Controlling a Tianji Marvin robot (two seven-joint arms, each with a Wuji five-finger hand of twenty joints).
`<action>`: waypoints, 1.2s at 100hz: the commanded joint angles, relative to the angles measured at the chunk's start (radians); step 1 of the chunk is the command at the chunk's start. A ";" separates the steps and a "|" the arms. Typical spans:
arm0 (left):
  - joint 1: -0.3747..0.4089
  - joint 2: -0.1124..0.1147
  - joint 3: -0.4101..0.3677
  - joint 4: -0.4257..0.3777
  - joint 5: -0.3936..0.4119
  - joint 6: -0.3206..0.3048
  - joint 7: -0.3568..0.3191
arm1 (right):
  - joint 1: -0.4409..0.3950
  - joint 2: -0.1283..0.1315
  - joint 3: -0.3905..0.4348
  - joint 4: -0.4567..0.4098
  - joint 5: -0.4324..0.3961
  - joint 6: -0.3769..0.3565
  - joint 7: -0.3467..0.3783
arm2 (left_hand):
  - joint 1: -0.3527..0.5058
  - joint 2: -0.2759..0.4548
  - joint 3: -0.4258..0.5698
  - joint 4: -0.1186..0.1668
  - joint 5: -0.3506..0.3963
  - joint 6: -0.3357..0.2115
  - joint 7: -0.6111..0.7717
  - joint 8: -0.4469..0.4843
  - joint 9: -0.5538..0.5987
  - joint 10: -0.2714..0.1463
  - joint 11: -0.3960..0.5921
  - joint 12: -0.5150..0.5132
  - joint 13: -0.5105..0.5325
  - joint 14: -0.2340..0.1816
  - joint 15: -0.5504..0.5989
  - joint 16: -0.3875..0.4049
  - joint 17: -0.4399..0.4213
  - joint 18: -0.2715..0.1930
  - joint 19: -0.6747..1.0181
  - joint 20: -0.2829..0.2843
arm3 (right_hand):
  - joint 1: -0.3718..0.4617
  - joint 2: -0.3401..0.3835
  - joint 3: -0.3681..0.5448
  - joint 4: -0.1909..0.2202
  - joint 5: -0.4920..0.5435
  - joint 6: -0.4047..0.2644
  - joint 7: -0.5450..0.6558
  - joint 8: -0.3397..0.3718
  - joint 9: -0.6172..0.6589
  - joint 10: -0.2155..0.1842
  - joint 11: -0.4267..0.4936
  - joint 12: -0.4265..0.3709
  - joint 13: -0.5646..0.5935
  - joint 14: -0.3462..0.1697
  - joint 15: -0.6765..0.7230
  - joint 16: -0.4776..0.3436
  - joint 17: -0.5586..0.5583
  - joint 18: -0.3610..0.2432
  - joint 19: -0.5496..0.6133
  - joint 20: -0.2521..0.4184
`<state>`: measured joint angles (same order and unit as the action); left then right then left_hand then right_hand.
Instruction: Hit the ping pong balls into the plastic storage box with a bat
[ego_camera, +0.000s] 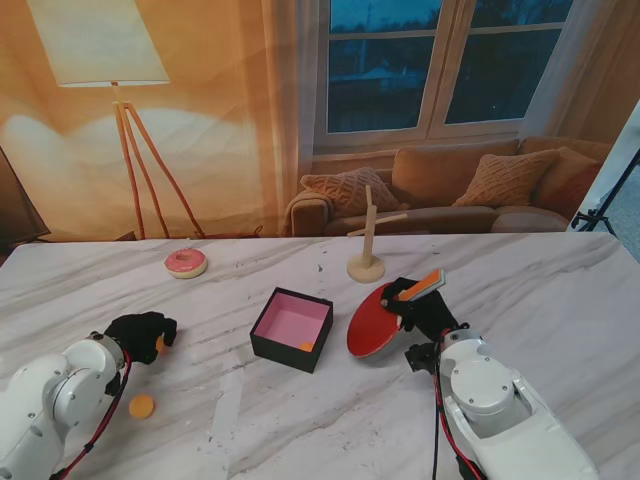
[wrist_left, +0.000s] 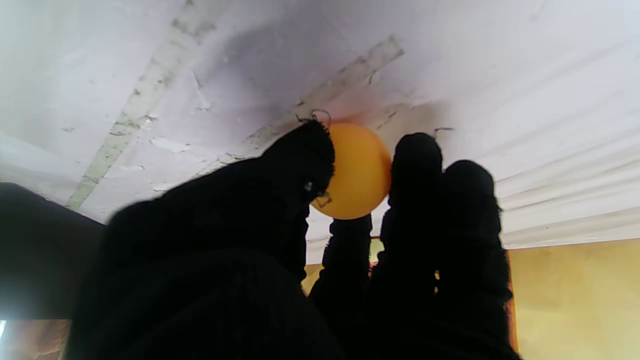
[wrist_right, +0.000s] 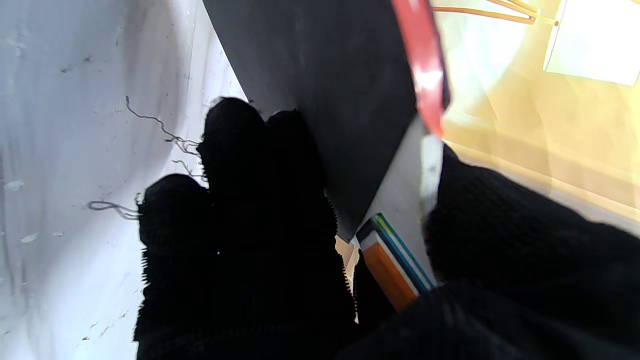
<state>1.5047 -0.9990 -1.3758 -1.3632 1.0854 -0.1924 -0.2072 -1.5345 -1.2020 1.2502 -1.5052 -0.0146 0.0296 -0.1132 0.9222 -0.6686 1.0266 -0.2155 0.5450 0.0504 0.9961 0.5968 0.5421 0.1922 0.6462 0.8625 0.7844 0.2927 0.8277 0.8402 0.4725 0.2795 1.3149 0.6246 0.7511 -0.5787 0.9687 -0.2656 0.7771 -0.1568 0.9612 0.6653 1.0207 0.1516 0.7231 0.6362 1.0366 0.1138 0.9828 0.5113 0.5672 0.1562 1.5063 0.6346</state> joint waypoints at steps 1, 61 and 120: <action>0.003 0.000 0.001 0.000 0.000 0.003 -0.011 | 0.001 -0.001 -0.001 -0.001 -0.002 0.005 0.012 | 0.065 -0.024 0.016 -0.012 0.036 0.004 0.045 0.001 0.075 0.011 0.020 0.071 0.050 0.005 0.010 0.013 0.022 -0.012 0.036 -0.013 | 0.112 0.095 0.112 0.025 0.197 -0.057 0.106 0.035 0.027 -0.203 -0.007 0.001 -0.044 -0.085 -0.019 -0.002 -0.008 -0.045 0.004 0.013; -0.003 -0.003 0.001 0.018 0.017 0.009 0.048 | -0.001 -0.001 -0.002 -0.005 -0.007 0.006 0.008 | 0.097 -0.060 0.017 0.004 0.136 -0.044 0.195 -0.006 0.310 -0.015 -0.032 0.190 0.077 0.025 0.041 0.033 0.030 0.041 0.071 0.002 | 0.112 0.096 0.112 0.026 0.196 -0.058 0.106 0.034 0.028 -0.205 -0.006 0.000 -0.044 -0.084 -0.018 -0.002 -0.009 -0.046 0.003 0.012; -0.002 -0.007 -0.041 -0.124 0.010 -0.004 -0.047 | -0.001 -0.003 0.006 -0.003 0.004 -0.026 -0.002 | 0.089 -0.063 0.031 0.007 0.137 -0.045 0.200 -0.004 0.312 -0.013 -0.023 0.184 0.082 0.020 0.034 0.041 0.033 0.038 0.071 0.006 | 0.112 0.096 0.112 0.026 0.196 -0.060 0.107 0.034 0.028 -0.204 -0.006 0.000 -0.043 -0.085 -0.018 -0.002 -0.007 -0.046 0.005 0.013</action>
<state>1.5132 -1.0017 -1.4161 -1.4590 1.0983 -0.1932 -0.2364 -1.5347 -1.2025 1.2528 -1.5047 -0.0167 0.0074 -0.1217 0.9331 -0.7602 0.9832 -0.2342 0.6559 0.0081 1.1574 0.5902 0.7311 0.1982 0.4718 0.9781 0.8447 0.3009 0.8513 0.8669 0.5097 0.3124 1.3578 0.6158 0.7511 -0.5787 0.9687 -0.2656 0.7771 -0.1567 0.9612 0.6653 1.0207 0.1516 0.7231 0.6362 1.0366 0.1138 0.9828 0.5113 0.5672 0.1562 1.5062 0.6346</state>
